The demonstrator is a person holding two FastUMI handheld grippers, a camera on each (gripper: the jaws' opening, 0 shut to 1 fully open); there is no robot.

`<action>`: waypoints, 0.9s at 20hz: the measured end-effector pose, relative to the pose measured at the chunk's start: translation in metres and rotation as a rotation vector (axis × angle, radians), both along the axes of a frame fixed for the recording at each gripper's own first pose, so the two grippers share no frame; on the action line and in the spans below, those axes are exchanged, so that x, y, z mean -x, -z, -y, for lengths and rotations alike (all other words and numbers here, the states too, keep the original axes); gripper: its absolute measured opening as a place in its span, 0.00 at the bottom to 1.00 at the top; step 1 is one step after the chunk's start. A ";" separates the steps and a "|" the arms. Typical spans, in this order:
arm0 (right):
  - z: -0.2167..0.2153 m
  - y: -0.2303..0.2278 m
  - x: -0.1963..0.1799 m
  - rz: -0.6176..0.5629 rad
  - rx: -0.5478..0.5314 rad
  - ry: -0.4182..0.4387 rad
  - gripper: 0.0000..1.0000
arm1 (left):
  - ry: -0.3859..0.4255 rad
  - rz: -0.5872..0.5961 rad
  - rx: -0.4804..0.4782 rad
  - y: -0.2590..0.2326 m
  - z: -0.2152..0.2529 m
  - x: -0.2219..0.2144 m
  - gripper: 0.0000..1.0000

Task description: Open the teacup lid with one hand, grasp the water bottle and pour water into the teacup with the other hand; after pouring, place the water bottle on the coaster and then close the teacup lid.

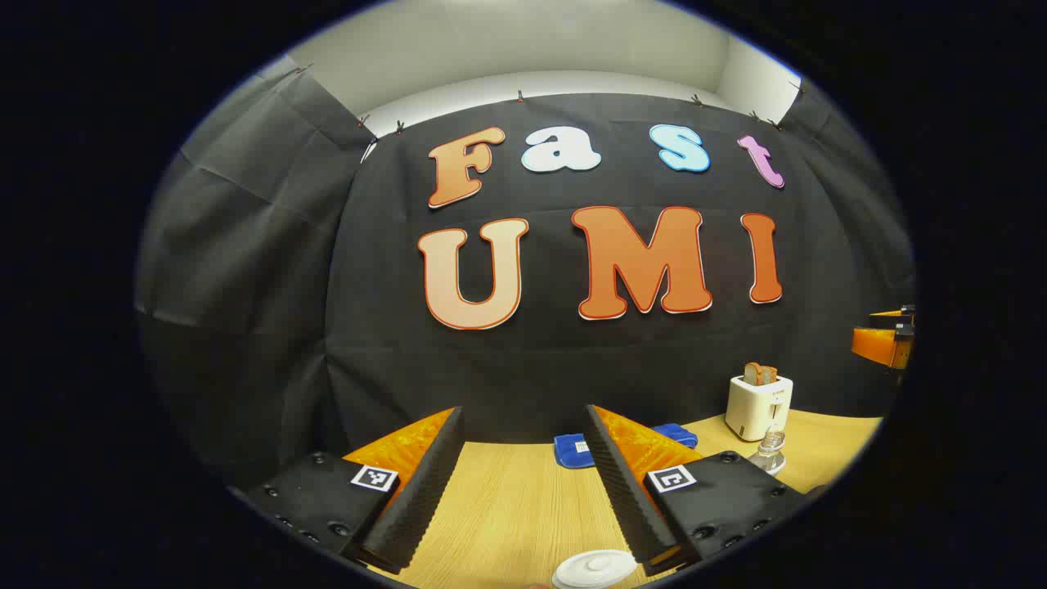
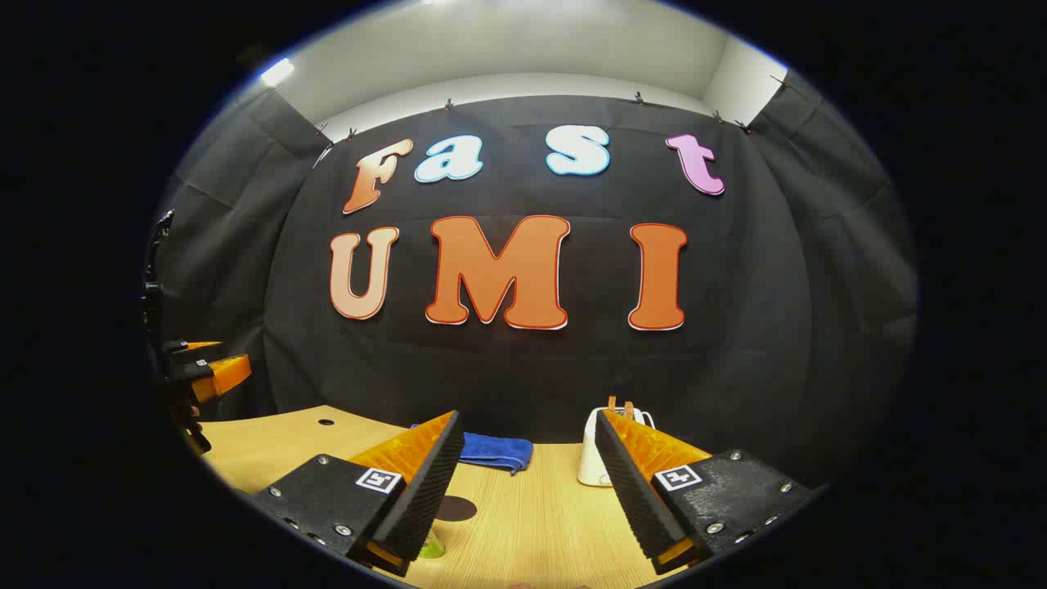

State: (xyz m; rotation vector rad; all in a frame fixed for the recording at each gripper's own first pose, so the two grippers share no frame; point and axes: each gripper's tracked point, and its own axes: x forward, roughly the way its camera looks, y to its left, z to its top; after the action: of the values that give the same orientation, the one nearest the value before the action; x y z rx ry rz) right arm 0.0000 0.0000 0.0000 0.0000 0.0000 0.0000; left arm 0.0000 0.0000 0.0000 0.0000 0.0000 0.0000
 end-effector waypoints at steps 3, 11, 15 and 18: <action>-0.002 0.001 0.002 -0.001 0.001 -0.007 0.96 | -0.004 -0.002 0.010 0.001 0.000 -0.001 0.96; -0.006 0.001 0.003 0.004 0.000 -0.025 0.96 | -0.006 -0.014 0.010 0.005 0.002 -0.001 0.98; -0.007 0.001 0.005 0.002 0.001 -0.028 0.96 | -0.002 -0.013 0.014 0.005 0.003 0.000 0.98; -0.007 0.001 0.005 0.008 -0.007 -0.033 0.96 | 0.009 -0.015 0.019 0.007 0.006 0.001 0.98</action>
State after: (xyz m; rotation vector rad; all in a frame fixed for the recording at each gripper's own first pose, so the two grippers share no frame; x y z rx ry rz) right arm -0.0055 0.0074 -0.0009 0.0073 -0.0077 0.0331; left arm -0.0009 -0.0056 -0.0067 -0.0190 0.0149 -0.0094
